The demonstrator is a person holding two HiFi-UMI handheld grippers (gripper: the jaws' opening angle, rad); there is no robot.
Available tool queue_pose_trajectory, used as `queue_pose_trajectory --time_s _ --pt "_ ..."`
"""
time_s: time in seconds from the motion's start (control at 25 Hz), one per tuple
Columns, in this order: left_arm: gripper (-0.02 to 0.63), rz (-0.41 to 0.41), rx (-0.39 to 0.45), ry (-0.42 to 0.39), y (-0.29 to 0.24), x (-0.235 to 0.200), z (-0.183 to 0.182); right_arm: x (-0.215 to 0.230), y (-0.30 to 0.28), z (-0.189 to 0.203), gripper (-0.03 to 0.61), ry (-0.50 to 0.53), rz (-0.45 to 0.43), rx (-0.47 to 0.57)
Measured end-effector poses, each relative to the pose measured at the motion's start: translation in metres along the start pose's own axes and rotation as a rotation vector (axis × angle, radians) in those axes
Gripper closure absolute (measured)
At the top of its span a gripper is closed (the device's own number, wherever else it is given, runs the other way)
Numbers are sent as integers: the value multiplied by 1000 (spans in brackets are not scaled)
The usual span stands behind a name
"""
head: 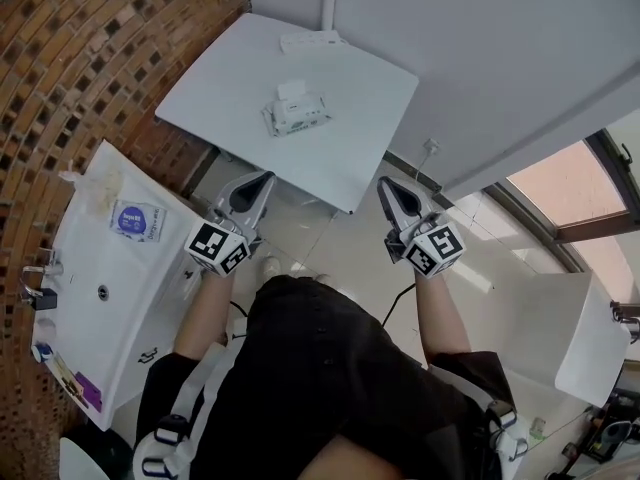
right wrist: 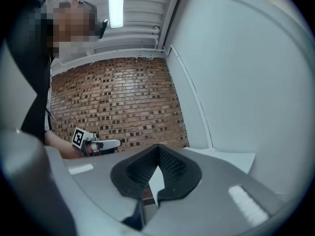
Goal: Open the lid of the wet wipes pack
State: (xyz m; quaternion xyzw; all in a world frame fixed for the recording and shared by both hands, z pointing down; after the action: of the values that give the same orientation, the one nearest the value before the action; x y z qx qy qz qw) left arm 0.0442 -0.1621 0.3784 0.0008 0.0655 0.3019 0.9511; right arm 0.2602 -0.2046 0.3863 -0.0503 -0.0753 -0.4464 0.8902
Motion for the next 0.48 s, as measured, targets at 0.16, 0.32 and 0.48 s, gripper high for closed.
queue_pose_trajectory --time_s 0.16,0.32,0.48 --pt "612 -36 22 42 12 -10 3 -6 13 12 574 -30 77 10" --pt "612 -46 57 28 15 -17 -11 -11 2 9 574 -42 118 43" --pt "612 -40 51 9 20 -28 -20 -21 -26 7 574 -13 96 58"
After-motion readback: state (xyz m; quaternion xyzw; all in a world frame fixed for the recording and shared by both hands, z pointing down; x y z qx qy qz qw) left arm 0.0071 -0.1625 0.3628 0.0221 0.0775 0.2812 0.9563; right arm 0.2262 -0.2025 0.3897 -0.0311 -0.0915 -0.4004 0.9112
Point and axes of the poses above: the fingertips, and each gripper's own axes: y backward along the fingers, x to its right, z out of its underside, the point moved 1 cm from there along y, backward along the fingers, and after that the axes turned 3 degrees about z, right-handed, at the moved point
